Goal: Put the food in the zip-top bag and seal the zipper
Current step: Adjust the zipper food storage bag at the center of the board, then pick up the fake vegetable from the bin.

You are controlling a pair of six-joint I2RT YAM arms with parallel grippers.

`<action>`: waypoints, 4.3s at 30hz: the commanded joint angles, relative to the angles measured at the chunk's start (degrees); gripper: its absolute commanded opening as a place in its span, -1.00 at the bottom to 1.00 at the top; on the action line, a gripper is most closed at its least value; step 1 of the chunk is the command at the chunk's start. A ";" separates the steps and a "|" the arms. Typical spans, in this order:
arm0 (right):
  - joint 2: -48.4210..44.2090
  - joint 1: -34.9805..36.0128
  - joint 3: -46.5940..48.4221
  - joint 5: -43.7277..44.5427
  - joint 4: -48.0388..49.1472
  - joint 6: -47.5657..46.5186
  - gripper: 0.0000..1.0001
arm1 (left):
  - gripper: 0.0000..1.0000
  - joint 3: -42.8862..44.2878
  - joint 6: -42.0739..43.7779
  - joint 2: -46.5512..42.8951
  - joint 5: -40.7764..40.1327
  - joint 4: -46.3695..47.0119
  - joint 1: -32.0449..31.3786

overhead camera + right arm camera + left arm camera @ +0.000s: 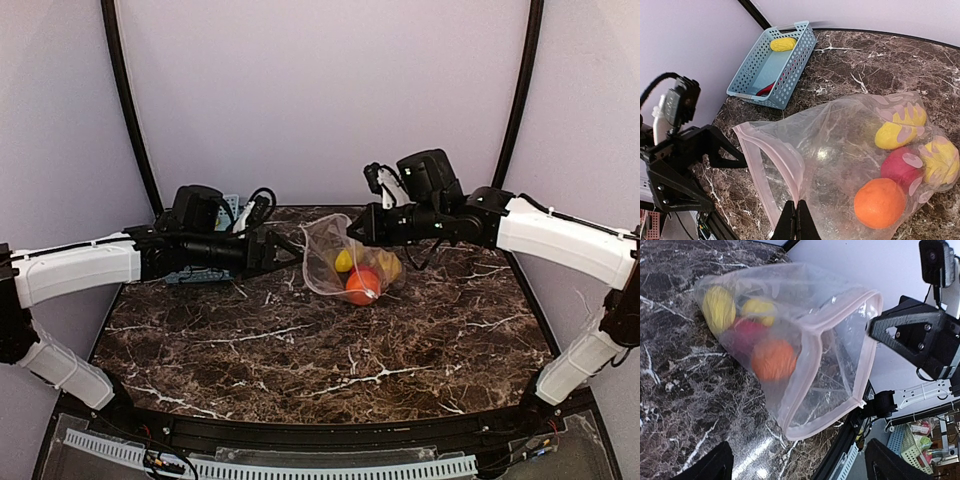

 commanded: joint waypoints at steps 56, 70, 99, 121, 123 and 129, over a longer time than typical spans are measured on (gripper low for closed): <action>-5.14 -0.26 -0.75 1.32 0.39 -0.24 -1.00 | -0.98 10.53 -4.68 9.28 6.91 5.17 -2.30; -3.67 -0.25 0.48 -0.51 1.91 -0.71 -1.00 | 0.69 23.13 14.59 1.85 0.70 -21.04 7.77; -4.95 -0.26 -2.61 -2.75 5.55 -2.20 -1.00 | 0.31 29.06 31.76 33.06 -17.98 -31.05 33.46; -2.20 -0.44 -1.75 -4.28 6.36 -2.28 -1.00 | 0.08 33.54 34.73 42.12 -20.58 -31.62 33.55; -2.05 -0.37 -1.73 -4.38 6.36 -2.28 -1.00 | 0.02 33.49 34.84 42.54 -20.62 -31.61 33.56; -1.99 -0.44 -2.08 -4.55 6.45 -1.99 -1.00 | -0.05 33.49 35.04 43.99 -20.64 -31.53 33.56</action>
